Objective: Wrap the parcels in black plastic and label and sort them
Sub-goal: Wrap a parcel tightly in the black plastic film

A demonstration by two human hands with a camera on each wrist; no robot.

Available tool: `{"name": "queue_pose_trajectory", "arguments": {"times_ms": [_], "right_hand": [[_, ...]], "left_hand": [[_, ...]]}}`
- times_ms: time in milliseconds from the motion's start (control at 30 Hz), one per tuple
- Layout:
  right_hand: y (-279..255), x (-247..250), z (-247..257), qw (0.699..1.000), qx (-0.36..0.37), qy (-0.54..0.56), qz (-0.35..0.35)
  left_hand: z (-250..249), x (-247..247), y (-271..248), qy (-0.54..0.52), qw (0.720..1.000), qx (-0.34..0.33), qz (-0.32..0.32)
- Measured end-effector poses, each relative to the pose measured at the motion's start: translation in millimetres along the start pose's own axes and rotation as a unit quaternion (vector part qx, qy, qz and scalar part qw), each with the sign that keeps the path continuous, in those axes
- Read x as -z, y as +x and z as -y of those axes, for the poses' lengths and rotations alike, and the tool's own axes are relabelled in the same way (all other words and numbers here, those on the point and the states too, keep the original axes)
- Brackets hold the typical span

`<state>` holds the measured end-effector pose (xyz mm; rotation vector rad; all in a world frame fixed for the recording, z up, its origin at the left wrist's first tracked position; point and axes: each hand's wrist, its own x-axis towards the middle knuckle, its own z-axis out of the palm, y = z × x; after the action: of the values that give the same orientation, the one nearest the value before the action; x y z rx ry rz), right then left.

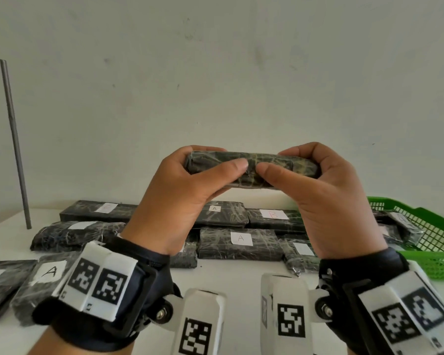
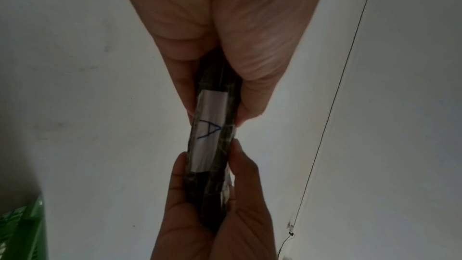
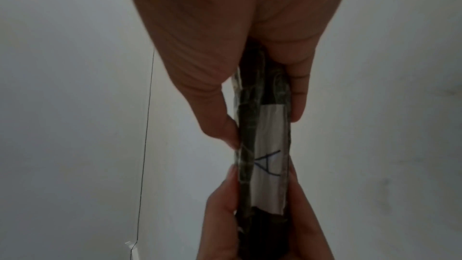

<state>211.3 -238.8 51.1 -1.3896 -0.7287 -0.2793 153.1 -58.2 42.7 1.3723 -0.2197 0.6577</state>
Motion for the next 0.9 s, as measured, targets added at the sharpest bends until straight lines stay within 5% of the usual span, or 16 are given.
{"name": "queue_pose_trajectory", "arguments": {"times_ms": [267, 567, 900], "right_hand": [[1.2, 2.6, -2.4, 0.999, -0.034, 0.020, 0.004], [2.6, 9.4, -5.1, 0.996, -0.027, 0.066, 0.052], [3.8, 5.0, -7.3, 0.996, -0.046, 0.069, 0.015]], "left_hand": [[-1.3, -3.3, -2.7, 0.055, 0.998, -0.003, 0.003], [-5.4, 4.2, -0.1, -0.007, 1.000, 0.027, 0.012], [-7.7, 1.6, -0.1, -0.056, 0.994, 0.095, 0.001]]}}
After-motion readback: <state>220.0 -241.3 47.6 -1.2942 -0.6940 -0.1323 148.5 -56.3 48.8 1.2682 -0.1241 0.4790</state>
